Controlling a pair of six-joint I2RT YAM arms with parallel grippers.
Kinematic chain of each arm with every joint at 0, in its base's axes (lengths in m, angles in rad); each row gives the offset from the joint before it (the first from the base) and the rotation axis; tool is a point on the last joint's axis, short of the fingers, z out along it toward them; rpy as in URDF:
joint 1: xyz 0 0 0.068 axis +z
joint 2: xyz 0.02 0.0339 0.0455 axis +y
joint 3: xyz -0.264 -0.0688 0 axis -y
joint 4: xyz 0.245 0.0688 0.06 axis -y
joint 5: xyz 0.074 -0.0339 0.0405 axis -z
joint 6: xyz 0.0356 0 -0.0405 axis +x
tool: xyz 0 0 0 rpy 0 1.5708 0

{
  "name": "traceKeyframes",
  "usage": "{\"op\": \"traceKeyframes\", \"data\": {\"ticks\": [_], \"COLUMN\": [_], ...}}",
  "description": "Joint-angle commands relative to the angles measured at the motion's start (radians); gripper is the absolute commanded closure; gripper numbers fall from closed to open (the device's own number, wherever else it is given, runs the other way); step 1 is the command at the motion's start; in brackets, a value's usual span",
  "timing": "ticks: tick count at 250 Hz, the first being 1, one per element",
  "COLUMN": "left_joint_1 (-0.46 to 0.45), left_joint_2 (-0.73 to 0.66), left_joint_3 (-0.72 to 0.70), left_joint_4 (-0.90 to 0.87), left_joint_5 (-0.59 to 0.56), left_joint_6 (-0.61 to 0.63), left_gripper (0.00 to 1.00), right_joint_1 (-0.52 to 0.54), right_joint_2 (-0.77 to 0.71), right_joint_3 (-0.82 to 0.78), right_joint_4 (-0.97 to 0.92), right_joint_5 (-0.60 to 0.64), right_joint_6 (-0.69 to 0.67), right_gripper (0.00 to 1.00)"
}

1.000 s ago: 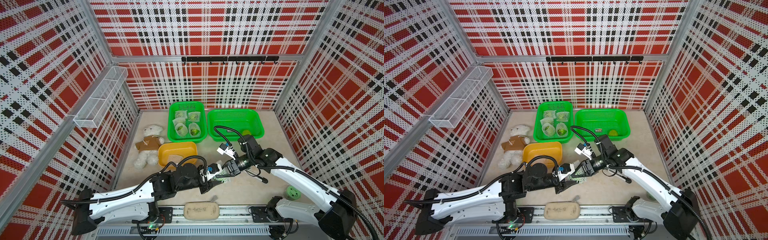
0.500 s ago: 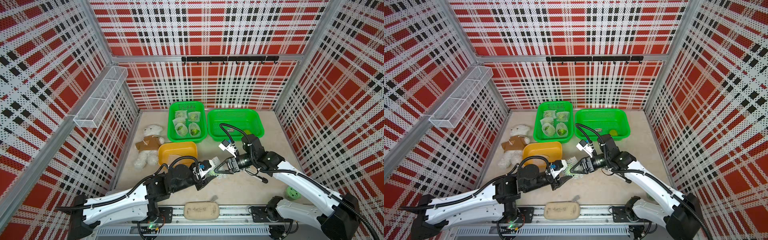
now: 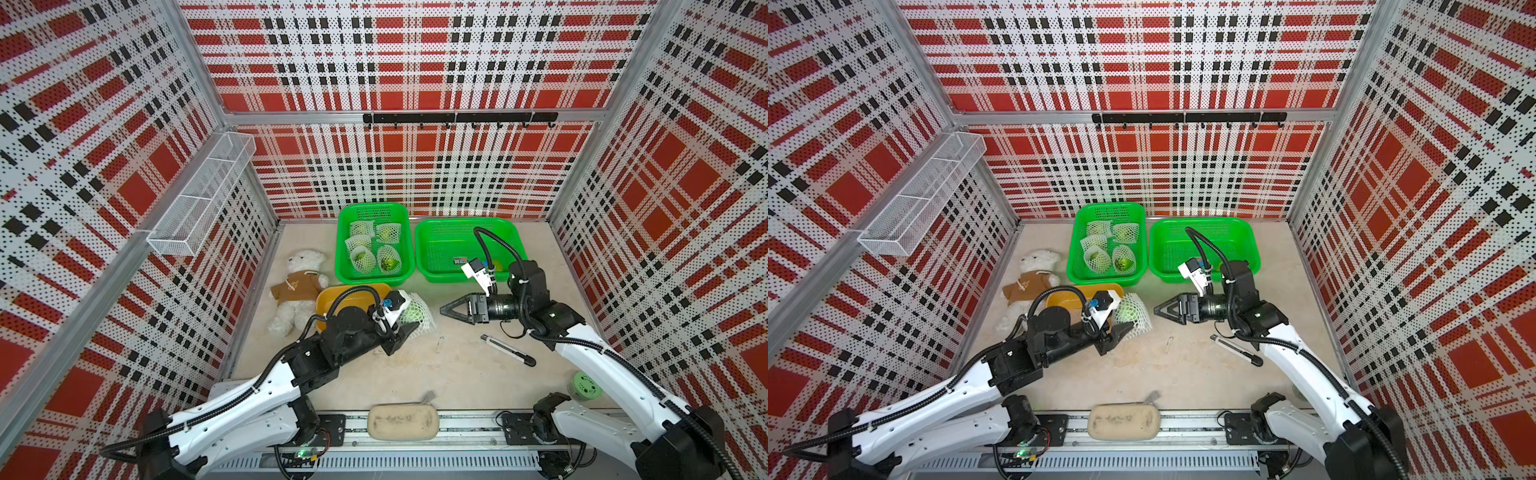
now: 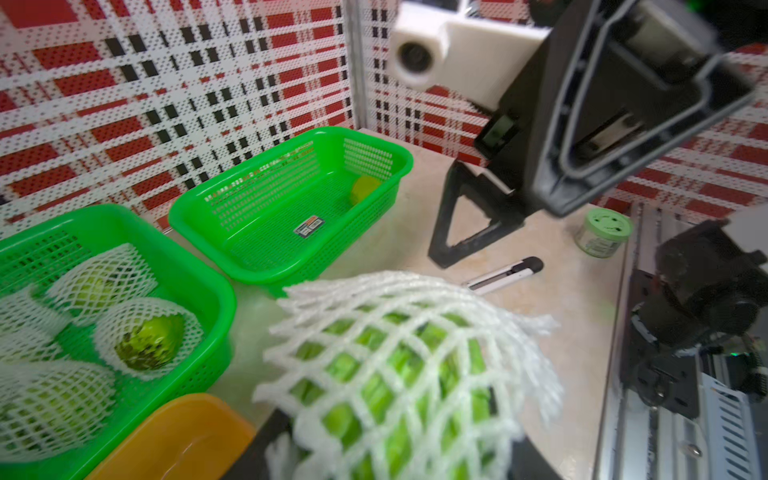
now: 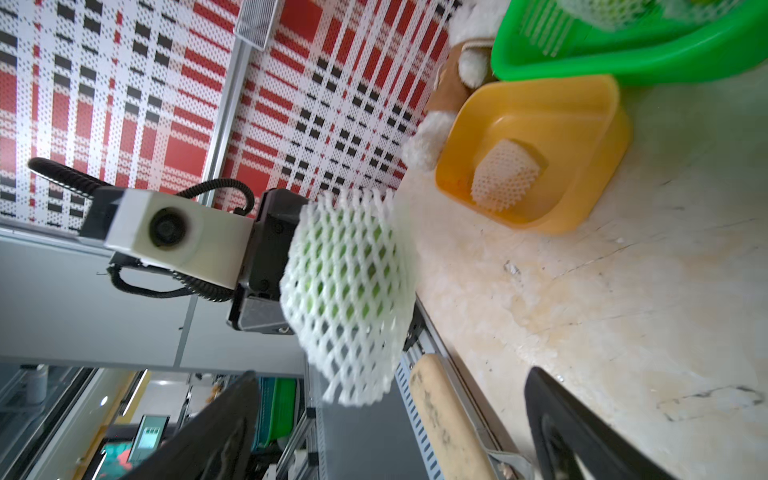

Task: Sleeve custard apples in foam nets
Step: Place the custard apple in the basket.

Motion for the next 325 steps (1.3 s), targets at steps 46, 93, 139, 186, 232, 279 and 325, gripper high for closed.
{"op": "traceKeyframes", "data": {"ticks": [46,93,139,186,232,279,325], "left_joint_1": [0.288,0.374,0.400,0.437,0.458,0.453,0.450], "left_joint_2": [0.245,0.464,0.688,0.886,1.088,1.291,1.399], "left_joint_3": [0.249,0.438,0.629,0.799,0.996,1.229,1.305], "left_joint_4": [-0.173,-0.262,-0.308,-0.324,-0.354,-0.452,-0.479], "left_joint_5": [0.026,-0.041,-0.120,-0.166,-0.228,-0.257,-0.288], "left_joint_6": [-0.084,-0.071,-0.020,-0.035,-0.092,-0.157,-0.185], "left_gripper": [0.79,0.84,0.87,0.87,0.87,0.89,0.90], "right_joint_1": [-0.183,-0.257,-0.260,-0.263,-0.261,-0.263,-0.263], "right_joint_2": [0.000,0.132,0.230,0.267,0.258,0.265,0.267], "right_joint_3": [-0.014,-0.039,-0.079,-0.027,0.062,0.090,0.095], "right_joint_4": [0.203,0.353,0.586,0.416,0.096,0.009,-0.018], "right_joint_5": [0.057,-0.067,-0.137,-0.119,-0.017,0.018,0.038], "right_joint_6": [-0.004,0.093,0.203,0.057,-0.183,-0.249,-0.276], "right_gripper": [0.00,0.00,0.00,0.00,0.00,0.00,0.00]}}
